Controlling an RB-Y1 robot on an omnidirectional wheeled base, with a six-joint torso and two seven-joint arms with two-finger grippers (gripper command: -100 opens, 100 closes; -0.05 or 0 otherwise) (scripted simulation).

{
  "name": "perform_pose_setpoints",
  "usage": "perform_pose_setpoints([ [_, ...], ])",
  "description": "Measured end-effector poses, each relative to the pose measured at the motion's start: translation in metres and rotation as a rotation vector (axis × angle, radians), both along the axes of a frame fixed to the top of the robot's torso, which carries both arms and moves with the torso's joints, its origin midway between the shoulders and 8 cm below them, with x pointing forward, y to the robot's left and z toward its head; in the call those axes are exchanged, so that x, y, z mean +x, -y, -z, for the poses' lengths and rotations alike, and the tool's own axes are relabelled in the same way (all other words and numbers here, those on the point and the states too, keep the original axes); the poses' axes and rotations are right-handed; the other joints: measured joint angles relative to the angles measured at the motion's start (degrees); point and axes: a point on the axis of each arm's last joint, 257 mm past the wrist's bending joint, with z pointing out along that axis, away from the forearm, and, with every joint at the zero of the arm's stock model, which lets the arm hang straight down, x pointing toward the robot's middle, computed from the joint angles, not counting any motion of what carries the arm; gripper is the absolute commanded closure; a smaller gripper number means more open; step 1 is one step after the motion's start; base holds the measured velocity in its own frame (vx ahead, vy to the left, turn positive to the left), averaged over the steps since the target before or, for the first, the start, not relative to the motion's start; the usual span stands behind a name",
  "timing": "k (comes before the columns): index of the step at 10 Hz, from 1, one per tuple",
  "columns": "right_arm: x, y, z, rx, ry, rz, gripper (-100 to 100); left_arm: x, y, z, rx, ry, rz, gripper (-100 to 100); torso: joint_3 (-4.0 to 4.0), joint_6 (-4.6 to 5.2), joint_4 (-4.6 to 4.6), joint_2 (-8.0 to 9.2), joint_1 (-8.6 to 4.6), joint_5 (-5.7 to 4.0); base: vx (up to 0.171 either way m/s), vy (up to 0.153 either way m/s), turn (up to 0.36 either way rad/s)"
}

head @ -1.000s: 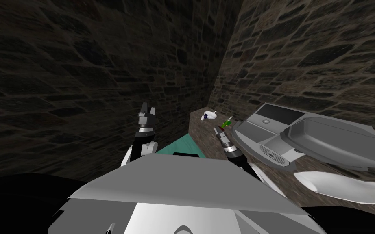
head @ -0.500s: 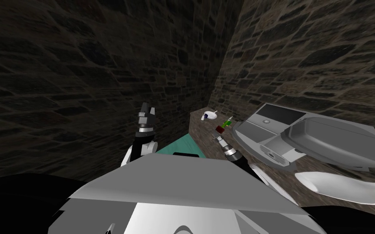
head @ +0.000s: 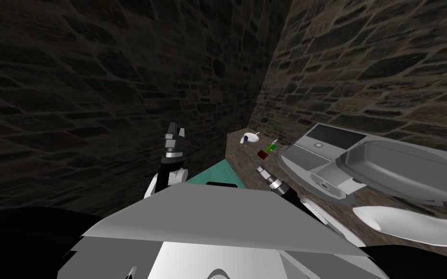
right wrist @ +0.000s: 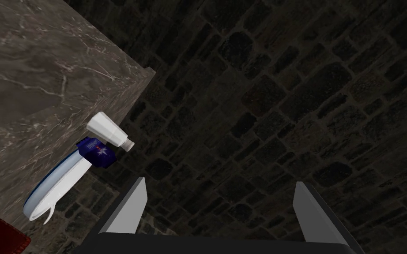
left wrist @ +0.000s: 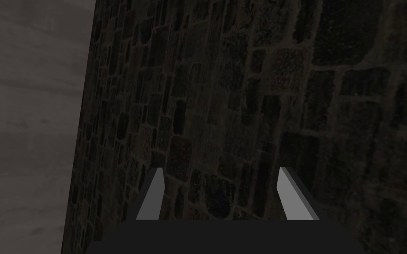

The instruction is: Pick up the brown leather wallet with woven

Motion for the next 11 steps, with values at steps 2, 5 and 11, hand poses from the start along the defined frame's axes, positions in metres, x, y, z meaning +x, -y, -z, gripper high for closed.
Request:
perform_pose_setpoints([
  [2, -0.008, 0.002, 0.014, -0.046, -0.04, -0.03, -100, 0.0, 0.0, 0.0, 0.0, 0.0, 0.0, 0, -0.01, 0.0, 0.0, -0.01, 0.0, 0.0, 0.003, -0.002, 0.018],
  [5, -0.021, 0.005, 0.033, -0.113, -0.098, -0.071, -100, 0.0, 0.0, 0.0, 0.0, 0.0, 0.0, 0, -0.02, 0.0, -0.01, -0.03, 0.0, 0.0, 0.005, -0.003, 0.013],
  [11, -0.043, 0.016, 0.065, -0.245, -0.206, -0.153, -100, 0.0, 0.0, 0.0, 0.0, 0.0, 0.0, 0, -0.03, 0.0, -0.01, -0.06, -0.01, 0.0, 0.008, -0.004, 0.013],
])
